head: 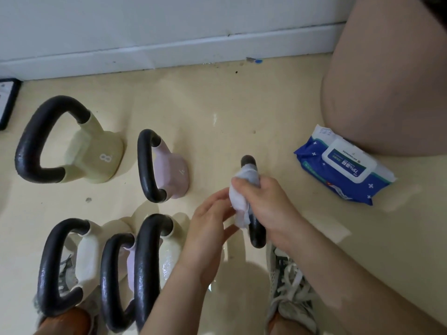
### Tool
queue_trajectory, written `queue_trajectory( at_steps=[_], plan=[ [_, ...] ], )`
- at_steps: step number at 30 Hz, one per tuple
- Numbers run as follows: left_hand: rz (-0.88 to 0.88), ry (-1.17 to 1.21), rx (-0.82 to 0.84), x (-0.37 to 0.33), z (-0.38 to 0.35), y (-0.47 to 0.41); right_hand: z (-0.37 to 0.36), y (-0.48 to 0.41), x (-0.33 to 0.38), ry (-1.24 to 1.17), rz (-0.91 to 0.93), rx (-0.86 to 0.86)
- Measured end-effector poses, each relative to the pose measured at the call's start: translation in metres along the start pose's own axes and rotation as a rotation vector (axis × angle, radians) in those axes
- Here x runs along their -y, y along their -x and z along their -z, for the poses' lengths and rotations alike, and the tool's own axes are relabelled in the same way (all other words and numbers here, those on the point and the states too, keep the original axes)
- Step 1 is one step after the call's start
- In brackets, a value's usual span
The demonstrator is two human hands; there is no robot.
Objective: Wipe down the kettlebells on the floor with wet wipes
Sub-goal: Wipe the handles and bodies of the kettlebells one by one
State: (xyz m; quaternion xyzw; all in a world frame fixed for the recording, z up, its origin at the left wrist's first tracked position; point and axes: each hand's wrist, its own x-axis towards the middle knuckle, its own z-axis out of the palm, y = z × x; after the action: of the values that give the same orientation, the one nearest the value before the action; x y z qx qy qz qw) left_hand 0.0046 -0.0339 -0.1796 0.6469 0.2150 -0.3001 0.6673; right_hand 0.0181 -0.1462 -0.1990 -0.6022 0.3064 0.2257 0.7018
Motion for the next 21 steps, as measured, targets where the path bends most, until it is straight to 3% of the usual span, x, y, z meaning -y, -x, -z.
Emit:
queue_trajectory(
  at_steps=[7, 12, 14, 18, 21],
  plan=[
    [0.004, -0.252, 0.121, 0.02, 0.009, -0.005, 0.015, 0.023, -0.023, 0.124, 0.066, 0.108],
    [0.051, 0.049, 0.079, 0.02, 0.004, 0.004, 0.022, 0.029, -0.016, 0.22, 0.054, 0.206],
    [-0.03, 0.039, 0.077, 0.018, -0.005, 0.007, 0.03, 0.035, -0.007, 0.217, 0.069, 0.278],
    [-0.166, -0.181, 0.046, 0.006, -0.025, -0.016, 0.048, 0.043, 0.004, 0.01, 0.178, 0.249],
    [-0.244, -0.326, -0.031, 0.005, -0.037, -0.027, 0.053, 0.035, -0.005, -0.181, 0.177, 0.092]
  ],
)
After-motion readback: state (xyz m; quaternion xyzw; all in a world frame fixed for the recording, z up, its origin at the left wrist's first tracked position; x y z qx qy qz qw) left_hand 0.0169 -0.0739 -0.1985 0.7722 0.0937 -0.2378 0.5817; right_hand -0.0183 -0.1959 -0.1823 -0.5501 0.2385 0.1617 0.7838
